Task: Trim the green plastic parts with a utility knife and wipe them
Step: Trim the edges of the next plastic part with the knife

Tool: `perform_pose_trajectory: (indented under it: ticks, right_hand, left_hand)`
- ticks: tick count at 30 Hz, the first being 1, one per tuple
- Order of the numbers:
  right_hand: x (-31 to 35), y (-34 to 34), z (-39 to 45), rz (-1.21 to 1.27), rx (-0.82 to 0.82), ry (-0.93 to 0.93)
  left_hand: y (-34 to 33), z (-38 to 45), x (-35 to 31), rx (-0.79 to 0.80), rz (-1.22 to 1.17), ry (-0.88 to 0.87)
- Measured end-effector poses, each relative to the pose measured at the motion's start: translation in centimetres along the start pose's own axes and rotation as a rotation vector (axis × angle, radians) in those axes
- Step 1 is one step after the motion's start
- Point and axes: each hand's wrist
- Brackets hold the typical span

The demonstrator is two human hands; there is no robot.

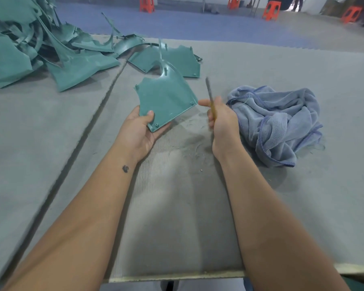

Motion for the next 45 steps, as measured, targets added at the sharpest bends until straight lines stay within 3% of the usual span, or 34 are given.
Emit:
perform_pose_trajectory:
  ticks: [12, 18, 24, 32, 36, 41, 45]
  right_hand:
    - [-1.3, -0.3, 0.2, -0.209, -0.032, 0.152]
    - [-2.0, -0.9, 0.1, -0.577, 0.172, 0.201]
    - [-1.3, -0.4, 0.0, -0.221, -0.019, 0.185]
    - [-1.7, -0.5, 0.1, -0.28, 0.063, 0.208]
    - [-1.8, -1.1, -0.3, -0.591, 0.235, 0.306]
    - [-1.2, -0.4, -0.4, -0.14, 0.06, 0.214]
    - [-0.8, -0.4, -0.6, -0.075, 0.077, 0.237]
  left_hand:
    - [0.2, -0.1, -0.3, 0.042, -0.083, 0.015]
    - [0.0, 0.0, 0.1, 0.041, -0.014, -0.032]
    - [0.0, -0.2, -0.2, 0.032, -0.143, 0.01]
    - [0.1, -0.3, -0.3, 0.019, -0.184, 0.027]
    - [-0.1, -0.2, -0.3, 0.019, -0.186, 0.014]
    - [0.2, -0.4, -0.5, 0.039, -0.222, 0.061]
    - [0.3, -0.6, -0.8, 0.063, -0.229, 0.104]
Point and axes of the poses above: each hand's wrist, its own z-axis towards the middle knuckle, its own y-axis out of the back of the hand, x = y × z, and after that the axes turned 1 degree about -x, right-handed
